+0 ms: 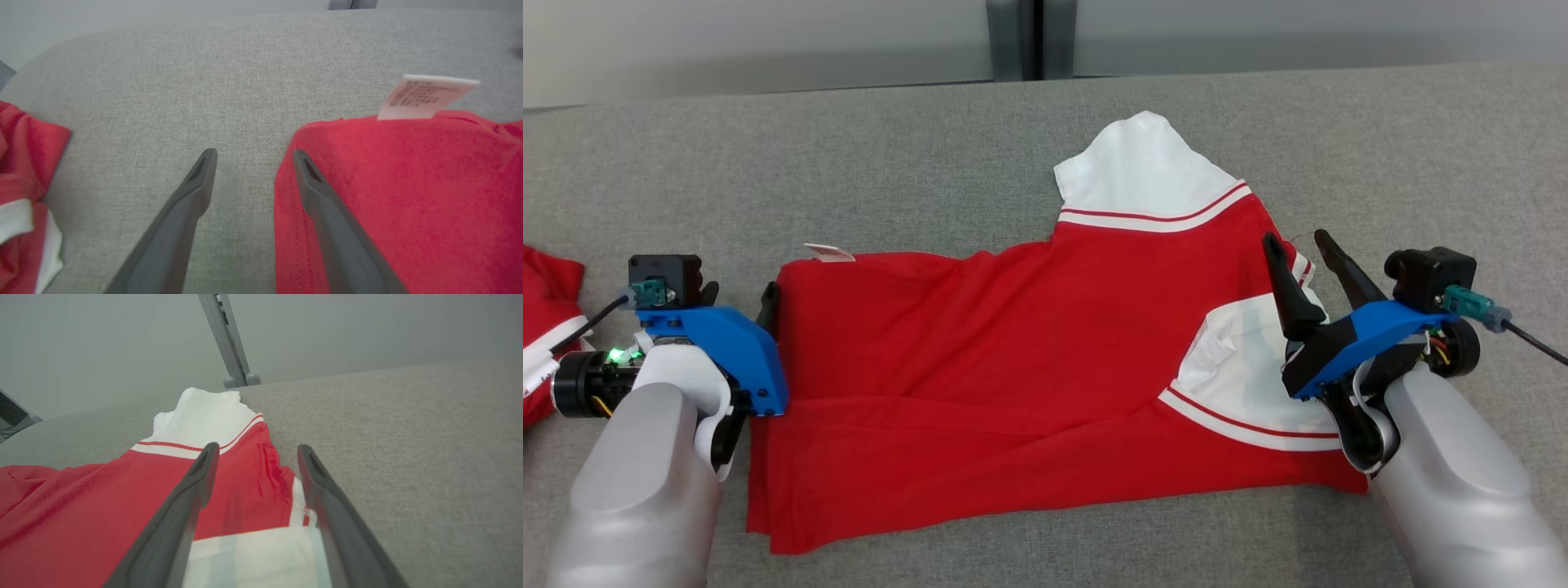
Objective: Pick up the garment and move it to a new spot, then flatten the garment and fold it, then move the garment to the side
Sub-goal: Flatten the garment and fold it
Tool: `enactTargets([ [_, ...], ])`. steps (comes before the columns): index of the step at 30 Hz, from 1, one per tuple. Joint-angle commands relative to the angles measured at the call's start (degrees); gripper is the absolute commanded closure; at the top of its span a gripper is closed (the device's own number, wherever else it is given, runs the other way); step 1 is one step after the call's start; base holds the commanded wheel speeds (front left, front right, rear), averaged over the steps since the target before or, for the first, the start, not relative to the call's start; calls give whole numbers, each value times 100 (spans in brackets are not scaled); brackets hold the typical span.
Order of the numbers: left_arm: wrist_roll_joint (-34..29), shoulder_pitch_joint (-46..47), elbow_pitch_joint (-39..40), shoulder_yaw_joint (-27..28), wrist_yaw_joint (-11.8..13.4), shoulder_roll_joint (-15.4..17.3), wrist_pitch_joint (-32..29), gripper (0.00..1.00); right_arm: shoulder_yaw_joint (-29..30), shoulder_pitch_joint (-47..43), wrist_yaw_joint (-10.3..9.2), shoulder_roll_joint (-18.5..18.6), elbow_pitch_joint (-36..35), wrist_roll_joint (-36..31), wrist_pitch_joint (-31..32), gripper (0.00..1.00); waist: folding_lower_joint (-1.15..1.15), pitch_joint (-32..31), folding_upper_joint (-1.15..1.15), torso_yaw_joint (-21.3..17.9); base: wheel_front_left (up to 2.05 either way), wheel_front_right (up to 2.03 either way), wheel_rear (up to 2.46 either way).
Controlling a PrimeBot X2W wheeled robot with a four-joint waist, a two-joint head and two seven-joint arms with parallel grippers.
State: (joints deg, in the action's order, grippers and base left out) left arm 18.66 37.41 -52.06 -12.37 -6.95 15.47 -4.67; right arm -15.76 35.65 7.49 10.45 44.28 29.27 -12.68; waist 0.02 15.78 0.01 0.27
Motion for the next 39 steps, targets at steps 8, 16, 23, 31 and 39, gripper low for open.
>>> enactTargets([
  [8,690,204,-43,-515,-56,-85,-191,0,-111,466,0,120,-36,66,-52,0,-2,412,-1,-93,0,0,0],
  [16,1624,47,279,-1289,-60,150,-316,0,-166,801,0,169,112,42,-65,0,-2,565,-1,-3,0,0,0],
  [23,1967,194,18,-1600,-55,171,-224,100,-361,1304,0,185,216,-76,113,0,-2,750,-1,92,0,0,0],
  [31,1906,626,-267,-1722,-43,38,493,100,-425,2183,0,365,854,-430,703,0,-2,971,-1,412,0,0,0],
  [39,1817,988,-448,-1961,-49,-517,1140,100,-290,3007,0,551,1851,-839,1253,0,-2,1255,-1,1023,0,0,0],
])
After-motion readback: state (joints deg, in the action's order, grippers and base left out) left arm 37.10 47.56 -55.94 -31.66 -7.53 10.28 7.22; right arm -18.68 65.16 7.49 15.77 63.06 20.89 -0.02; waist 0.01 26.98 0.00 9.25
